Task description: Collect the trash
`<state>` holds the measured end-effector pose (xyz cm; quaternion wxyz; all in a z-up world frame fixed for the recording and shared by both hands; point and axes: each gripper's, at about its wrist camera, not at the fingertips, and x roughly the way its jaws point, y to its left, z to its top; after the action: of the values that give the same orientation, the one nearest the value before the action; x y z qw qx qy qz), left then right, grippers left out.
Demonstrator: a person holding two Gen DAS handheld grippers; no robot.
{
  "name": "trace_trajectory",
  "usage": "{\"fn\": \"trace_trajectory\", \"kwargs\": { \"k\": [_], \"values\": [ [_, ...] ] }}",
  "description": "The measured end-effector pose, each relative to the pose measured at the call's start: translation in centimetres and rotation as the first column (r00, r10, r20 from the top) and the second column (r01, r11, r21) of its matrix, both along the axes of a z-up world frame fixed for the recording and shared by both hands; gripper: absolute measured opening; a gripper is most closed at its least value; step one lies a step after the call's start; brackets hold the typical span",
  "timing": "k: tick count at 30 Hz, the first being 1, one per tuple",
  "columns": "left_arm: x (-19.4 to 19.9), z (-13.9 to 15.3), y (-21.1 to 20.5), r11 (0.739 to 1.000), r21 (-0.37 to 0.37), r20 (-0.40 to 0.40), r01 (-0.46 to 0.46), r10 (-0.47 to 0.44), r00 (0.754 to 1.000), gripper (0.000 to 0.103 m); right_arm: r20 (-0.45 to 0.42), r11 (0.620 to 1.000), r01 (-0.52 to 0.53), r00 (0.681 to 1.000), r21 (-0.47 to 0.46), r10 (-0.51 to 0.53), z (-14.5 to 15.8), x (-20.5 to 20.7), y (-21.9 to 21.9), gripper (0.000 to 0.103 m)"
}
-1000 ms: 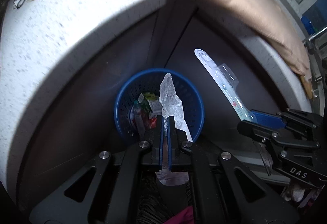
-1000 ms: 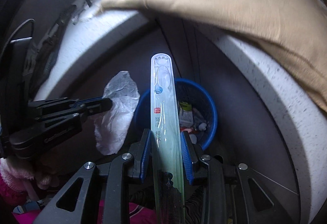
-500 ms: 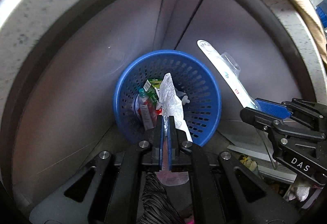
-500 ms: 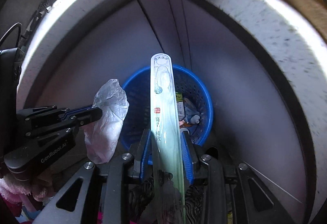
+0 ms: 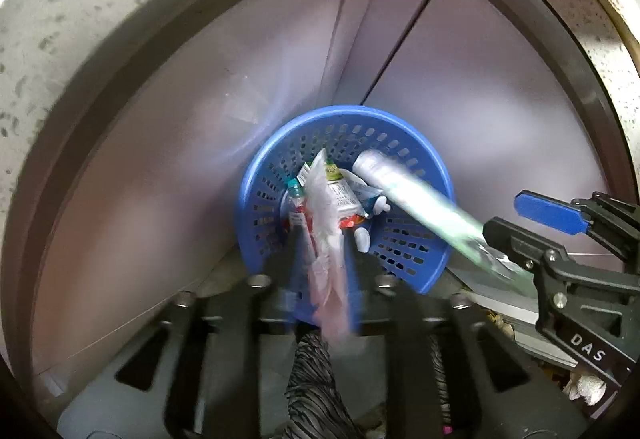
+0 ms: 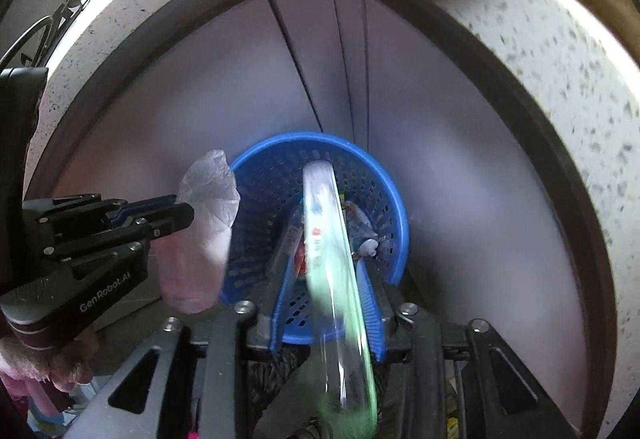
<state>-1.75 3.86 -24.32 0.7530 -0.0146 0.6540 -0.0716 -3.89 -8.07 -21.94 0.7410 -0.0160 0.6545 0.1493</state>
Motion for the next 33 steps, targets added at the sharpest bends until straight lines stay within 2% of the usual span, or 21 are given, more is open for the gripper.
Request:
{"fn": "trace_trajectory", "kwargs": {
  "k": [17, 25, 33],
  "values": [
    [-0.2, 1.6, 0.8, 1.000, 0.020, 0.051, -0.013, 0.012, 0.999, 0.028, 0.029, 1.000, 0.003, 1.000, 0.021, -0.004, 1.6, 0.3, -1.6, 0.044],
    [-0.3, 4.2, 1.4, 0.999, 0.043, 0.105, -0.030, 0.026, 0.994, 0.028, 0.065, 0.999, -0.015, 0.998, 0.051, 0.011, 4.2, 0.0, -1.9, 0.046],
    [-0.5, 7.7, 2.0, 0.998, 0.036, 0.152, -0.058, 0.052, 0.987, 0.028, 0.126, 0.995, -0.035, 0.992, 0.094, 0.023, 8.4, -0.4, -2.9, 0.046]
  ]
}}
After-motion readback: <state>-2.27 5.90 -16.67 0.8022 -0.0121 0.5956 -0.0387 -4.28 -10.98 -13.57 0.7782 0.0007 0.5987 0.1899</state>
